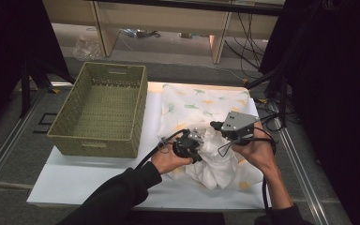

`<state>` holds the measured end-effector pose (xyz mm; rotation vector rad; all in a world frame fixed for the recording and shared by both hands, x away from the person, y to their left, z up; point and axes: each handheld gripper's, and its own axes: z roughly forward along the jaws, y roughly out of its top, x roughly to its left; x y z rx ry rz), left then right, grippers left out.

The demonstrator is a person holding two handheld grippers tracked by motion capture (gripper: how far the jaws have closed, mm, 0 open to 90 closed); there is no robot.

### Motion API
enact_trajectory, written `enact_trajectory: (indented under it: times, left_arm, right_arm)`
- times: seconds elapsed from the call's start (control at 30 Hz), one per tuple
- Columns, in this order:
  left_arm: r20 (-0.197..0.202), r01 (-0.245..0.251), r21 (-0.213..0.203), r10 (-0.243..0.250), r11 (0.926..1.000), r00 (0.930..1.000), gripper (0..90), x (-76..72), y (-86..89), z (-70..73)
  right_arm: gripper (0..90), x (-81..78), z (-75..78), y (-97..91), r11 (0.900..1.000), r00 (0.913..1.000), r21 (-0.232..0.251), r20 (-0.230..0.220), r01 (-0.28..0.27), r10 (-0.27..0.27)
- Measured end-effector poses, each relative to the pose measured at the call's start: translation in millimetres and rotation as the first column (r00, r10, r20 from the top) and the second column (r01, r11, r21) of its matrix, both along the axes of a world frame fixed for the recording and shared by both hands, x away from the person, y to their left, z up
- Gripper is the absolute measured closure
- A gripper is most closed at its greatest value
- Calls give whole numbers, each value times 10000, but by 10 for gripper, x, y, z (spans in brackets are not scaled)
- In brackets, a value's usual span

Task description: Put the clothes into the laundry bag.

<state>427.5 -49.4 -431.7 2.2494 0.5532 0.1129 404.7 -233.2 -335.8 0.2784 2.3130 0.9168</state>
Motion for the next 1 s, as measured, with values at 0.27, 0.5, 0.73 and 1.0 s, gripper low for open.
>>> enact_trajectory:
  times: [0.27, 0.5, 0.73, 1.0]
  left_arm:
    - [-890, -1032, -366, 996, 9940, 9910, 812, 407, 46, -96]
    - [-1636, -1209, -911, 1049, 9885, 9809, 677, 297, 48, -39]
    - [-1282, -331, 13, 330, 9994, 9912, 418, -63, 236, 159]
    - [-991, -401, 605, 459, 9974, 9940, 296, -288, 310, -157]
  right_arm:
    - [900, -47, 47, -15, 10000, 10000, 6, -19, -6, 6]
    - [900, -29, 16, -28, 10000, 9999, -21, -150, -6, 5]
    - [900, -20, 7, -52, 9999, 9998, 56, -161, 99, -98]
    - [900, -19, 16, -36, 10000, 9999, 6, -110, 82, -82]
